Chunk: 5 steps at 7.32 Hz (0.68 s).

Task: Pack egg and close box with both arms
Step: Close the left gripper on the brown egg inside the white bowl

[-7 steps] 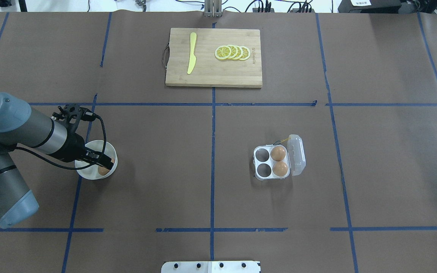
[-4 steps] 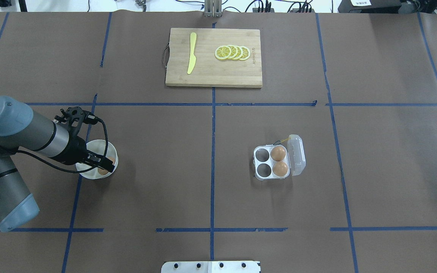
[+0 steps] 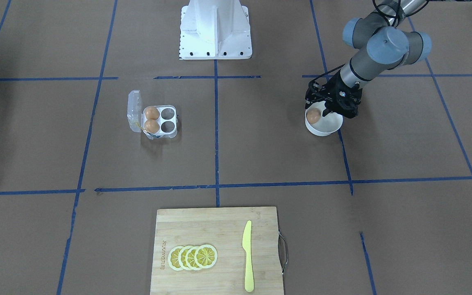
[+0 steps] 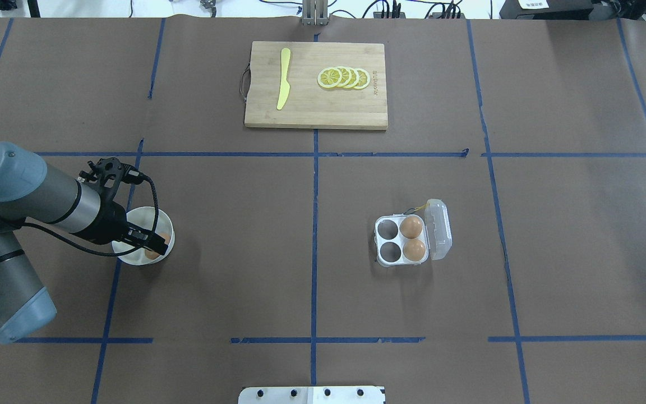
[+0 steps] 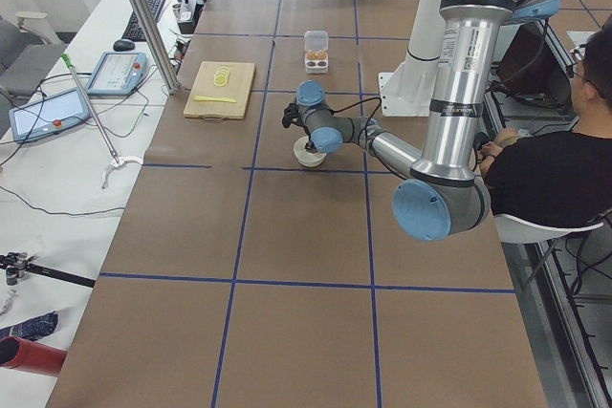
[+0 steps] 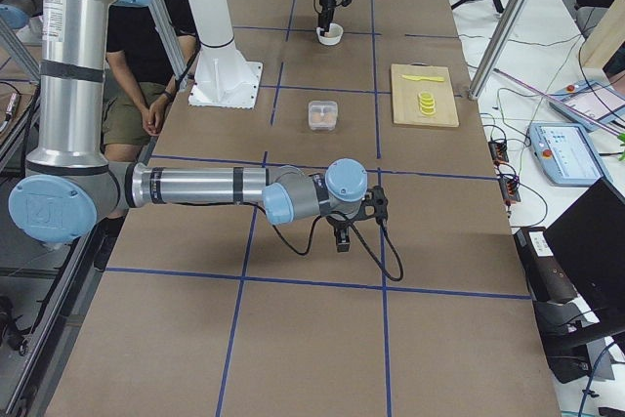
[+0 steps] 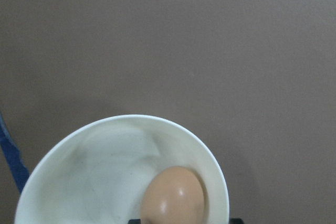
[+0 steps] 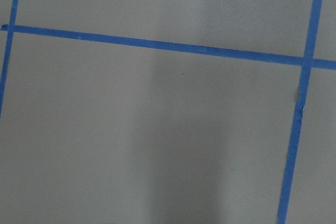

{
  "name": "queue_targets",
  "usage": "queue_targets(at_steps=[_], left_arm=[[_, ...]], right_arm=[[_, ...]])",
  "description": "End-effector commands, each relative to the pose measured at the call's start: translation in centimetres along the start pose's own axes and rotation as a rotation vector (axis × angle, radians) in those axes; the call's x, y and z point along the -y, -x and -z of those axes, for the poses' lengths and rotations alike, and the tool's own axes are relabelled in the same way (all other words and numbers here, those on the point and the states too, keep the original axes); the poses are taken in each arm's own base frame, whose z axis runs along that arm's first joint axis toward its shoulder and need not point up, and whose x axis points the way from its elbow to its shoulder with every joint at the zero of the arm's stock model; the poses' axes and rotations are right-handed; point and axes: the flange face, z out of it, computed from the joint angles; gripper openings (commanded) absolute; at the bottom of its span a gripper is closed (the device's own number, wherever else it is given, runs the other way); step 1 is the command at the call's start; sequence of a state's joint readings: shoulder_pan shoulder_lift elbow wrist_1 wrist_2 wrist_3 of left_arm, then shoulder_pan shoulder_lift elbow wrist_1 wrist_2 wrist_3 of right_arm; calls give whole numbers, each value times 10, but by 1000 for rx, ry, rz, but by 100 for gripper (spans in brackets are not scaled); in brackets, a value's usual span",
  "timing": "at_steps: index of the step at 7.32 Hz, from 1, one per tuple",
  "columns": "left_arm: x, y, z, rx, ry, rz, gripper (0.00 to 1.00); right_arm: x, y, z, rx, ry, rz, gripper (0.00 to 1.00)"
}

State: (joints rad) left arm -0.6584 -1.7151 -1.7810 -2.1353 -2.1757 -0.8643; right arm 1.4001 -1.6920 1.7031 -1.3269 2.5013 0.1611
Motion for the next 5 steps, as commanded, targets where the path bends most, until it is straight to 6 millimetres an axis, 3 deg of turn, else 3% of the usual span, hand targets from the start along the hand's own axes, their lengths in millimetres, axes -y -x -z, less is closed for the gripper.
queue_targets(at_steps=[1,5], left_arm=[[0,3,-1,5,2,3,64],[4,11,-3,39,-26,-27,61]], right_arm=[[0,1,0,1,0,2,100],[0,1,-2,1,4,2,100]])
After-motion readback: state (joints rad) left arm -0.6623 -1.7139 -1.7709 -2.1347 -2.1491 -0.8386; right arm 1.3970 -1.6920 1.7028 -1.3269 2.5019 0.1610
